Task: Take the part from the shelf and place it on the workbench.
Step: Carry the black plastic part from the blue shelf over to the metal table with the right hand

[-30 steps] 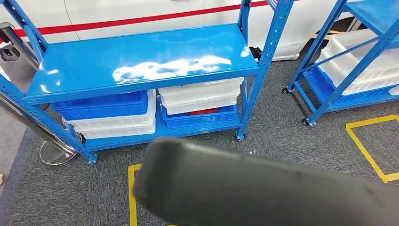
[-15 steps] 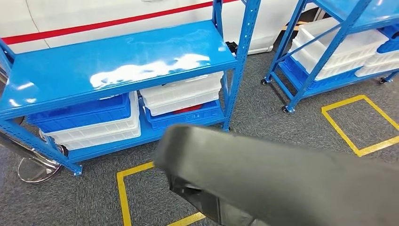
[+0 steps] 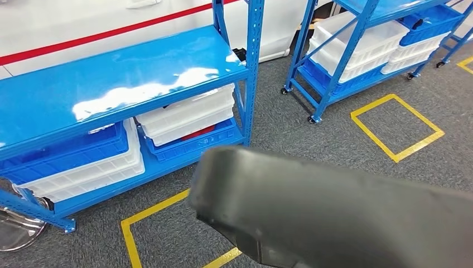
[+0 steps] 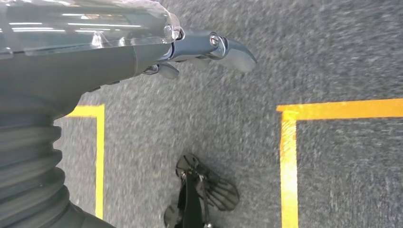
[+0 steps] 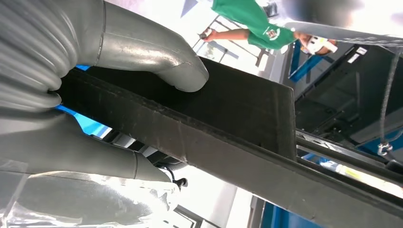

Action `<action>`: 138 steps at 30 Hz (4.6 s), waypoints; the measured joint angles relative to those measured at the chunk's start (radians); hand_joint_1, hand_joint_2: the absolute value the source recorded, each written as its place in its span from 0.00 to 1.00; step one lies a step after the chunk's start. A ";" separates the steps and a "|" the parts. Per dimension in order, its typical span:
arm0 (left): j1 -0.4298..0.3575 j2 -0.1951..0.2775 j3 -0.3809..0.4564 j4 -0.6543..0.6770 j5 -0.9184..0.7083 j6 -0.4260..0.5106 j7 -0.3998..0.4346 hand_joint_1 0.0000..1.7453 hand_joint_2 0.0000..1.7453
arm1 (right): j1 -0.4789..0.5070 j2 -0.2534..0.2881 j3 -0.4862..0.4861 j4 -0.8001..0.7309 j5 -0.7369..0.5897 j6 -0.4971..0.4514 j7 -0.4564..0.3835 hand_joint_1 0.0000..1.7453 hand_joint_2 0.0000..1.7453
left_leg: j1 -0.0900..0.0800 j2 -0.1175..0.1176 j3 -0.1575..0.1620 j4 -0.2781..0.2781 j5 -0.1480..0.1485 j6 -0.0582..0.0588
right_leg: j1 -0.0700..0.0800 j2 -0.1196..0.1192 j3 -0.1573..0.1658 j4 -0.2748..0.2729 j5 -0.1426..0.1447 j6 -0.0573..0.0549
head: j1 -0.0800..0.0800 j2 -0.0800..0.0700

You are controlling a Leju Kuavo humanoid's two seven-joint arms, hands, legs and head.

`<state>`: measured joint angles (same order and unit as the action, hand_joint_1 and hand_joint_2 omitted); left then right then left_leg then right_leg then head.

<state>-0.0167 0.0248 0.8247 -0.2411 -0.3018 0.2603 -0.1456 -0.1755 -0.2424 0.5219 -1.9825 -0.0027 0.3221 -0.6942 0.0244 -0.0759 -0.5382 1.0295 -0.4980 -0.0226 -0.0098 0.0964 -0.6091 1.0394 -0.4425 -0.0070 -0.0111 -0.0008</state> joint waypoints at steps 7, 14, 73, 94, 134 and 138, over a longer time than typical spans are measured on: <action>0.001 0.003 0.021 0.000 0.003 -0.019 -0.020 0.00 1.00 | -0.021 0.005 0.002 0.034 -0.004 0.015 0.001 1.00 1.00 | -0.008 0.080 -0.001 -0.018 0.016 0.039 | -0.002 -0.082 -0.100 0.189 -0.098 0.032 | 0.006 0.000; -0.005 0.024 0.021 0.000 -0.051 -0.065 -0.029 0.00 1.00 | 0.017 0.003 -0.012 0.011 0.006 -0.023 0.000 1.00 1.00 | -0.022 0.153 0.005 -0.014 0.005 0.031 | 0.015 -0.155 -0.001 0.023 -0.015 0.006 | 0.006 0.000; -0.029 0.032 0.061 0.006 -0.114 -0.104 -0.025 0.00 1.00 | -0.144 0.103 0.069 0.134 -0.094 0.114 0.081 1.00 1.00 | -0.011 0.135 -0.018 -0.013 0.025 0.035 | 0.001 -0.104 -0.081 0.163 -0.055 0.012 | 0.018 0.000; -0.036 0.031 0.097 0.006 -0.118 -0.107 -0.039 0.00 1.00 | -0.162 0.113 0.067 0.185 -0.097 0.166 0.093 1.00 1.00 | -0.004 0.022 -0.032 0.000 0.026 0.010 | 0.007 0.030 -0.008 -0.001 -0.004 -0.002 | 0.015 0.000; -0.031 0.049 0.139 0.005 -0.142 -0.152 -0.076 0.00 1.00 | -0.167 0.143 0.188 0.209 -0.033 0.107 0.077 1.00 1.00 | -0.002 0.104 -0.030 -0.008 0.026 0.032 | 0.002 -0.089 -0.141 0.266 -0.120 0.028 | 0.028 0.000; -0.034 0.051 0.140 0.005 -0.146 -0.158 -0.077 0.00 1.00 | -0.165 0.144 0.205 0.213 -0.014 0.091 0.074 1.00 1.00 | -0.006 0.143 -0.016 -0.008 0.014 0.021 | 0.014 -0.146 -0.024 0.047 -0.019 0.010 | 0.028 0.000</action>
<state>-0.0508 0.0760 0.9644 -0.2365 -0.4482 0.1025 -0.2222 -0.3407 -0.0987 0.7266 -1.7696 -0.0165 0.4129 -0.6203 0.0182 0.0670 -0.5541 1.0217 -0.4836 -0.0016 0.0046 -0.0497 -0.6326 1.0861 -0.4616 0.0035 0.0169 -0.0008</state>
